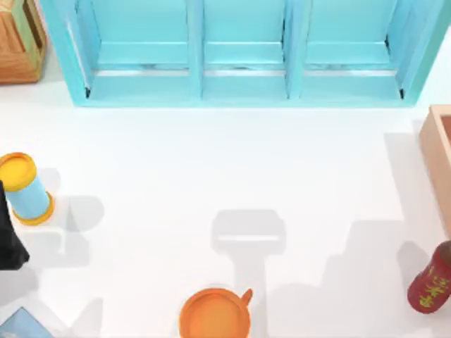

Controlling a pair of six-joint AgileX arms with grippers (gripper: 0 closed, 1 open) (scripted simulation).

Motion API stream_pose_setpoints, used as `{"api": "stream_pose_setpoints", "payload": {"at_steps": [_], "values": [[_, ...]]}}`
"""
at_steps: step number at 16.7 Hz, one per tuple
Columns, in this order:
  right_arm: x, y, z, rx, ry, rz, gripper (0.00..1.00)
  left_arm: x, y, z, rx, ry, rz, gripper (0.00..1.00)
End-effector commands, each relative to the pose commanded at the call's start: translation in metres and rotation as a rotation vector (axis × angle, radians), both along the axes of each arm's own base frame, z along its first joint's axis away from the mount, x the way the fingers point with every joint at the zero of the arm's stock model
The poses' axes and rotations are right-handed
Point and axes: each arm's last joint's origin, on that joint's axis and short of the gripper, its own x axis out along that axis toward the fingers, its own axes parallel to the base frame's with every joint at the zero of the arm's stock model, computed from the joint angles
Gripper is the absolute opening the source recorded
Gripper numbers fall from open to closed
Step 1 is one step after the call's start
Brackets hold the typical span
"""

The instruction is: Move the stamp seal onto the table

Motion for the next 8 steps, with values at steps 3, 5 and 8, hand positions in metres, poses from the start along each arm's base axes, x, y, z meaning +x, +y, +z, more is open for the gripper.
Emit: {"api": "stream_pose_setpoints", "payload": {"at_steps": [3,5,8], "values": [[0.003,-0.002,-0.031,-0.002,-0.006,-0.001,1.0,0.0,0.0,0.0,0.0,0.0,0.0,1.0],[0.004,-0.002,-0.056,-0.006,-0.015,0.0,1.0,0.0,0.0,0.0,0.0,0.0,0.0,1.0],[0.001,-0.001,-0.083,-0.003,-0.009,-0.001,1.0,0.0,0.0,0.0,0.0,0.0,0.0,1.0]]}}
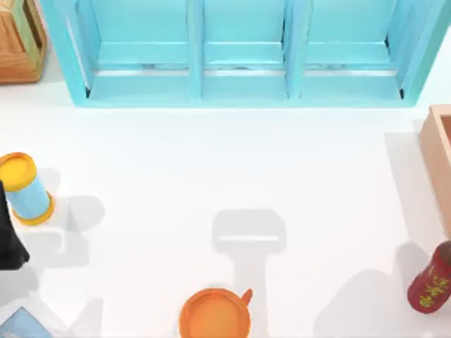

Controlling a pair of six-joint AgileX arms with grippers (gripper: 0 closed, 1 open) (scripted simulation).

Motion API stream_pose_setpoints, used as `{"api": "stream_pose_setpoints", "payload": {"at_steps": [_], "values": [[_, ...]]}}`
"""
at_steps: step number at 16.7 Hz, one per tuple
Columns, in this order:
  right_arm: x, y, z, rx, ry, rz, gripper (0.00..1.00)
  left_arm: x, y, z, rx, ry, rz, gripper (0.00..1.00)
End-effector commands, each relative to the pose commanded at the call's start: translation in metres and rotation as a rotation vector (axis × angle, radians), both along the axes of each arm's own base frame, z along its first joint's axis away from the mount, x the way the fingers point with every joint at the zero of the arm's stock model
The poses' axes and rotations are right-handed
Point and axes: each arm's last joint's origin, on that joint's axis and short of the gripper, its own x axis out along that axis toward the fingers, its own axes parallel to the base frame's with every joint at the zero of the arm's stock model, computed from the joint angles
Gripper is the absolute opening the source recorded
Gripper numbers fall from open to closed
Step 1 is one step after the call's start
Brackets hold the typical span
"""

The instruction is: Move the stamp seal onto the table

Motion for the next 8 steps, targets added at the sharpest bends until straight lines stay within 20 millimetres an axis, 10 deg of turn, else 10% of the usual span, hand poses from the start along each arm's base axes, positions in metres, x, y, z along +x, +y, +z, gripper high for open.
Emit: {"api": "stream_pose_setpoints", "payload": {"at_steps": [5,8], "values": [[-0.0012,0.0004,-0.0054,0.002,0.004,0.0,1.0,0.0,0.0,0.0,0.0,0.0,0.0,1.0],[-0.0012,0.0004,-0.0054,0.002,0.004,0.0,0.77,0.0,0.0,0.0,0.0,0.0,0.0,1.0]]}}
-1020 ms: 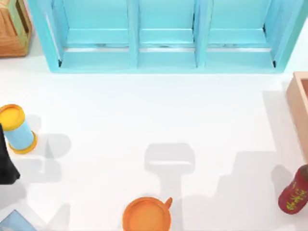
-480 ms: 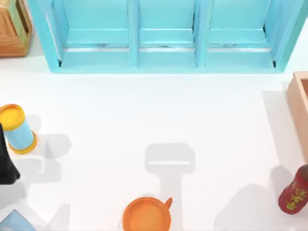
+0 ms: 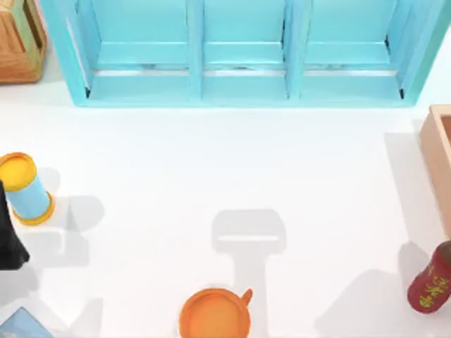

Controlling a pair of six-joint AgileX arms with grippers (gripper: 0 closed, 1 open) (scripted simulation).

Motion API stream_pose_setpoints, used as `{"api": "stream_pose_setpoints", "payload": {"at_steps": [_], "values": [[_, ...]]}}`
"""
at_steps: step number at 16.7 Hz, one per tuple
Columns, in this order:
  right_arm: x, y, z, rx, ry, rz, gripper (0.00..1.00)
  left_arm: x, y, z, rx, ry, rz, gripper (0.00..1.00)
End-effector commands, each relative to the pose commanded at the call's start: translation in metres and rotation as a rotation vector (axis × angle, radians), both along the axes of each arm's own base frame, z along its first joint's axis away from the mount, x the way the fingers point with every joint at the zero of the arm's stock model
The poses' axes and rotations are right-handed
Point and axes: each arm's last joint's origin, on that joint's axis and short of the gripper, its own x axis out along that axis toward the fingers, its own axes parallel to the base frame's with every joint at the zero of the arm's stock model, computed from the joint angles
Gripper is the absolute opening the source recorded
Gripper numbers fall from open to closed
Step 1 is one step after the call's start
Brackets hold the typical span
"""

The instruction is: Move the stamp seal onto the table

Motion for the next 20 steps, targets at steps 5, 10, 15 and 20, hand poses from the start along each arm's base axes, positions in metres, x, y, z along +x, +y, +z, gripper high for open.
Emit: {"api": "stream_pose_setpoints", "payload": {"at_steps": [5,10,15,20], "values": [[0.0,0.0,0.0,0.0,0.0,0.0,0.4,0.0,0.0,0.0,0.0,0.0,0.0,1.0],[0.0,0.0,0.0,0.0,0.0,0.0,0.02,0.0,0.0,0.0,0.0,0.0,0.0,1.0],[0.0,0.0,0.0,0.0,0.0,0.0,0.0,0.0,0.0,0.0,0.0,0.0,0.0,1.0],[0.0004,0.0001,0.0013,-0.002,-0.003,-0.002,0.0,0.0,0.0,0.0,0.0,0.0,0.0,1.0]]}}
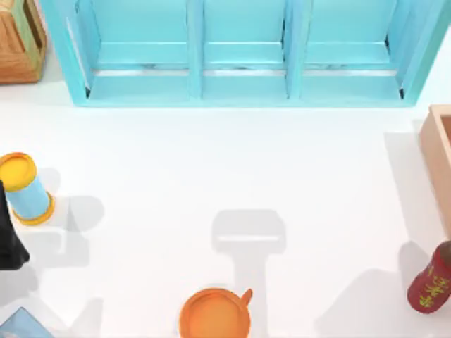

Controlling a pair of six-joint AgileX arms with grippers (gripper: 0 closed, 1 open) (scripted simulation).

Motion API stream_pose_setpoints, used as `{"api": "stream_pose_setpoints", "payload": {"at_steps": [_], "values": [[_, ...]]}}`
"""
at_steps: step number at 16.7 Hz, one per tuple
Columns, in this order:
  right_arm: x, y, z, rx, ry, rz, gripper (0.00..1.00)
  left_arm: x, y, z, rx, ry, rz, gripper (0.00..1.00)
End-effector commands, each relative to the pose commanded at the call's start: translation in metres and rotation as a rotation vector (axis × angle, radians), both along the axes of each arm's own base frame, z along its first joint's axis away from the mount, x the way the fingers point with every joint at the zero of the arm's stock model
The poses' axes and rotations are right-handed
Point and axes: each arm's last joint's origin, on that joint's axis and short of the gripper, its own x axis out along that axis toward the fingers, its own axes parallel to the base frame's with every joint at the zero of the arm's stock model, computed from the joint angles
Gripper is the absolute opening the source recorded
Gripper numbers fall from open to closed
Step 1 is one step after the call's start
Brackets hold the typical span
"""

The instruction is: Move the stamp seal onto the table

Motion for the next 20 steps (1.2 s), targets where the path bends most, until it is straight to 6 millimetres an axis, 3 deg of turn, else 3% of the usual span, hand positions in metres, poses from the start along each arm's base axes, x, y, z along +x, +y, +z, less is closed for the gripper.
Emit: {"api": "stream_pose_setpoints", "payload": {"at_steps": [4,9,15,17,20], "values": [[0.019,0.015,0.026,-0.024,-0.018,-0.041,0.0,0.0,0.0,0.0,0.0,0.0,0.0,1.0],[0.038,0.071,0.078,-0.032,0.003,-0.122,0.0,0.0,0.0,0.0,0.0,0.0,0.0,1.0],[0.011,0.139,0.135,-0.007,0.013,-0.035,0.0,0.0,0.0,0.0,0.0,0.0,0.0,1.0],[0.003,0.148,0.147,0.0,0.002,-0.005,0.0,0.0,0.0,0.0,0.0,0.0,0.0,1.0],[0.001,0.15,0.149,0.001,0.001,0.001,0.0,0.0,0.0,0.0,0.0,0.0,0.0,1.0]]}}
